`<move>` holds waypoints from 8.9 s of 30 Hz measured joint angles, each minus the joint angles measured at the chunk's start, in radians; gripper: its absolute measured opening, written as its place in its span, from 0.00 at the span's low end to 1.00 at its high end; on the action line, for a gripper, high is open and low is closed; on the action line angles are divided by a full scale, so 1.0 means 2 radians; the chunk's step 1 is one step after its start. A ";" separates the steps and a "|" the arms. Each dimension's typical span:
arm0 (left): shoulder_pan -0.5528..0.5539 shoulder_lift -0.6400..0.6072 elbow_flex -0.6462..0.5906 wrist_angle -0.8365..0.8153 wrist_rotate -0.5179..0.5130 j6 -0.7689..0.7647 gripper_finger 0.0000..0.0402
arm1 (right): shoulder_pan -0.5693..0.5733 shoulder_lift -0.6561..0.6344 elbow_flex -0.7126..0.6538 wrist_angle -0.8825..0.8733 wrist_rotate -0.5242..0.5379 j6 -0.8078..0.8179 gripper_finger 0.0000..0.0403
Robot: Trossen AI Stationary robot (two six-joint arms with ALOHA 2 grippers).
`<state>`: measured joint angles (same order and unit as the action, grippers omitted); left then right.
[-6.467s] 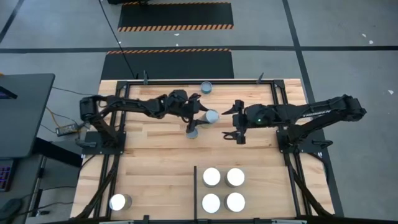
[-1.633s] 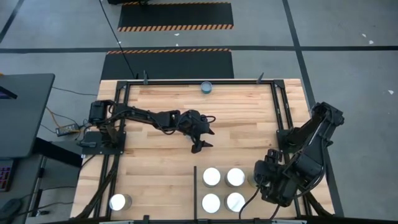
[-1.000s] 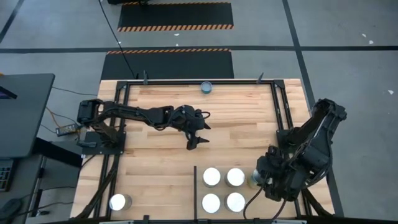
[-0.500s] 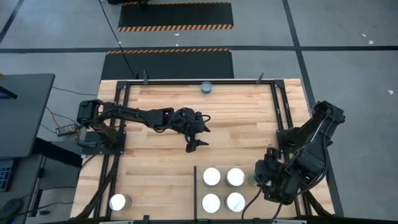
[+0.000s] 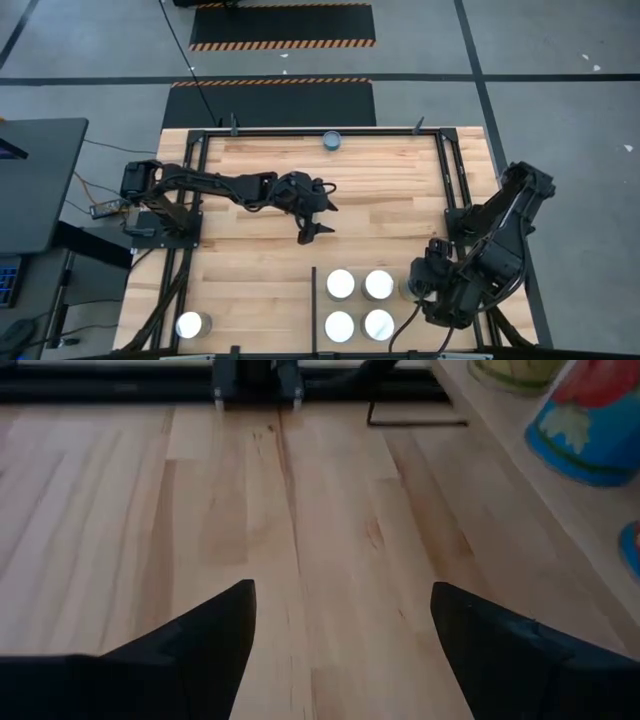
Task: Pick and place cans onto a shelf
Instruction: Put the top canned carrots on the shelf, then put the canned carrots aligned with the other canned carrots on the shelf
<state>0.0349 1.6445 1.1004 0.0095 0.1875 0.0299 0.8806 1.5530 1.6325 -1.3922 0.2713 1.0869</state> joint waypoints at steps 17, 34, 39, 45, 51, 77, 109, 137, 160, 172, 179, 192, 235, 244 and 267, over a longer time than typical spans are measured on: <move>0.000 -0.095 0.001 -0.189 -0.055 -0.042 0.76 | -0.002 -0.038 0.000 0.053 0.153 -0.116 0.97; -0.255 -0.176 0.017 -0.390 -0.072 -0.438 0.76 | -0.051 -0.054 0.000 0.138 0.220 -0.328 0.97; -0.356 -0.166 0.052 -0.388 -0.107 -0.561 0.76 | -0.068 -0.054 0.000 0.165 0.224 -0.359 0.97; -0.447 -0.131 0.107 -0.388 -0.139 -0.616 0.76 | -0.073 -0.054 0.000 0.219 0.225 -0.368 0.97; -0.518 -0.073 0.167 -0.408 -0.135 -0.663 0.76 | -0.073 -0.052 0.000 0.291 0.250 -0.389 0.97; -0.647 -0.007 0.208 -0.597 -0.139 -0.846 0.78 | -0.148 -0.032 0.000 0.416 0.273 -0.414 0.97; -0.631 -0.021 0.120 -0.581 -0.097 -0.730 0.87 | -0.153 -0.032 0.000 0.419 0.269 -0.404 0.97; -0.628 -0.021 0.107 -0.572 -0.090 -0.737 0.79 | -0.153 -0.032 0.000 0.419 0.268 -0.395 0.97; -0.649 -0.020 0.072 -0.569 -0.120 -0.754 0.94 | -0.153 -0.032 0.000 0.423 0.256 -0.382 0.97; -0.649 -0.020 0.067 -0.530 -0.118 -0.738 0.94 | -0.153 -0.033 0.000 0.425 0.256 -0.382 0.97; -0.649 -0.020 0.067 -0.570 -0.118 -0.731 0.92 | -0.154 -0.033 0.000 0.431 0.256 -0.382 0.97; -0.641 -0.027 0.021 -0.492 -0.083 -0.722 0.45 | -0.153 -0.033 0.000 0.448 0.255 -0.382 0.97; -0.361 -0.273 0.019 -0.545 -0.174 -0.523 0.00 | -0.224 0.012 0.000 0.491 0.036 -0.587 0.97; -0.226 -0.300 0.020 -0.519 -0.122 -0.396 0.00 | -0.277 0.094 0.000 0.629 -0.047 -0.632 0.97; -0.064 -0.303 0.020 -0.402 -0.043 -0.190 0.00 | -0.355 0.173 0.047 0.571 -0.093 -0.625 0.99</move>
<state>-0.0934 1.0378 1.1408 -0.7942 0.1009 -0.3497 0.1711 1.8980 1.7260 -0.2495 0.0860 -0.1636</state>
